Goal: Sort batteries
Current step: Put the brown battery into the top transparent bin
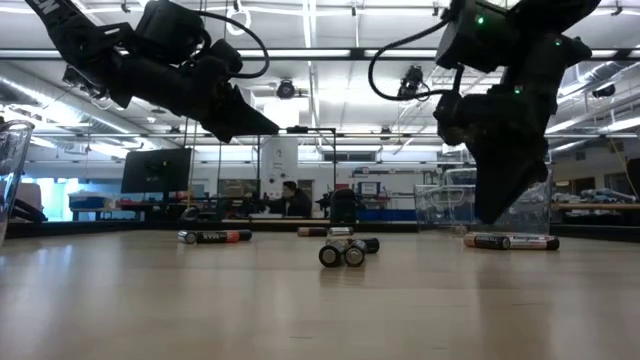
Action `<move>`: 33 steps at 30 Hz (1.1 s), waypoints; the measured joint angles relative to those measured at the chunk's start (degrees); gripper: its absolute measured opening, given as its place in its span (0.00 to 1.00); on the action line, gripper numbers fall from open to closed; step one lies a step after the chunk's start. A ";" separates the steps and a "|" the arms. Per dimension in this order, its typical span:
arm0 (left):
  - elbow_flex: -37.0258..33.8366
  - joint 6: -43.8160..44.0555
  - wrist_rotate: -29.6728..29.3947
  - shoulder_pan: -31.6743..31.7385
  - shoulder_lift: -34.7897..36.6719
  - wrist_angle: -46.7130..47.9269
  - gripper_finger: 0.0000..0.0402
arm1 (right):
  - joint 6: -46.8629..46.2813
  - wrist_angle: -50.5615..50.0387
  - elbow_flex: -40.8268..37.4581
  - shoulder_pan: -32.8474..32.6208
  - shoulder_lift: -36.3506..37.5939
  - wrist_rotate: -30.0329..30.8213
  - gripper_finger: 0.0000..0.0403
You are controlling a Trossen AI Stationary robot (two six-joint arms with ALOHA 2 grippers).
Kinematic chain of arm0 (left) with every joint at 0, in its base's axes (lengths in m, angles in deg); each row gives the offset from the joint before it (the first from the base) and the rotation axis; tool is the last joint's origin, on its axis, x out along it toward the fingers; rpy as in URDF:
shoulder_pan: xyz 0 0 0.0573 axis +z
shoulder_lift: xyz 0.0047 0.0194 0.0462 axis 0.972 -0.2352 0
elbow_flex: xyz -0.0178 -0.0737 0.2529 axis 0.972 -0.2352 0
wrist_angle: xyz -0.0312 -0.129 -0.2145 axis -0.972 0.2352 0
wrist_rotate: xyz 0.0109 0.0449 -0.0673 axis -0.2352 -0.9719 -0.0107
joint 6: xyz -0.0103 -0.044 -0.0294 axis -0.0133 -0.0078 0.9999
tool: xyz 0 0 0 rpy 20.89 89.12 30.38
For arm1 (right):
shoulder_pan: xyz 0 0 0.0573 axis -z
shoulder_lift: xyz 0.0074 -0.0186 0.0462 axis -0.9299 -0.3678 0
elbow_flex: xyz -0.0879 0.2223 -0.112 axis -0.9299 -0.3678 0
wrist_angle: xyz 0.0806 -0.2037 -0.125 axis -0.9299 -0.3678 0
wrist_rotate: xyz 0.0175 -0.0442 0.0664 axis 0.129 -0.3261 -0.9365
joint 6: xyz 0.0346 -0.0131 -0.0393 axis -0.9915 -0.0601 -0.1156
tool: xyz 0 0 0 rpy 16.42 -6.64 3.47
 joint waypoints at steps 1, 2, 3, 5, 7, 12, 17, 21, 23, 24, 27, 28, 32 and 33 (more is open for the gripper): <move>0.00 0.00 -0.01 0.00 0.00 -0.03 0.02 | -0.01 0.05 0.00 0.01 -0.46 -0.03 0.31; 0.00 -0.01 -0.01 0.00 0.00 -0.03 0.02 | -0.01 0.15 0.00 0.01 -0.87 -0.03 0.31; 0.00 -0.01 -0.01 0.00 0.00 -0.04 0.02 | 0.03 0.38 0.00 0.02 -1.29 -0.03 0.31; 0.00 -0.02 -0.01 0.00 0.00 -0.06 0.02 | 0.64 0.43 0.00 0.03 -2.07 -0.03 0.31; 0.00 -0.02 -0.01 0.00 0.00 -0.05 0.02 | 0.89 0.38 0.00 0.16 -2.69 -0.03 0.31; 0.00 -0.14 -0.01 0.00 0.00 -0.16 0.02 | 1.00 1.01 0.00 0.18 -3.70 1.38 0.31; 0.00 -1.47 -0.03 0.00 0.00 -0.56 0.02 | 1.06 2.28 0.00 0.16 -5.53 1.47 0.30; 0.00 -1.71 -0.03 0.00 0.00 -0.53 0.02 | 1.55 3.12 0.17 0.09 -7.14 1.67 0.28; 0.02 -1.75 -0.03 0.00 0.00 -0.46 0.02 | 1.74 3.21 0.17 0.07 -7.50 1.88 0.26; 0.00 -1.78 -0.03 0.00 0.00 -0.41 0.02 | 1.97 3.20 0.17 0.09 -7.54 1.91 0.25; 0.00 -2.10 -0.03 0.00 0.00 -0.38 0.02 | 3.27 3.21 0.12 0.09 -7.20 1.95 0.22; 0.00 -2.32 -0.03 0.00 0.00 -0.41 0.02 | 3.80 3.31 0.09 0.07 -7.15 1.98 0.20; 0.00 -2.64 -0.03 0.00 0.00 -0.45 0.02 | 6.73 1.87 1.47 -0.10 -7.29 1.95 0.16; 0.00 -2.64 -0.03 0.00 0.00 -0.47 0.02 | 7.72 1.24 2.12 -0.26 -7.37 1.90 0.15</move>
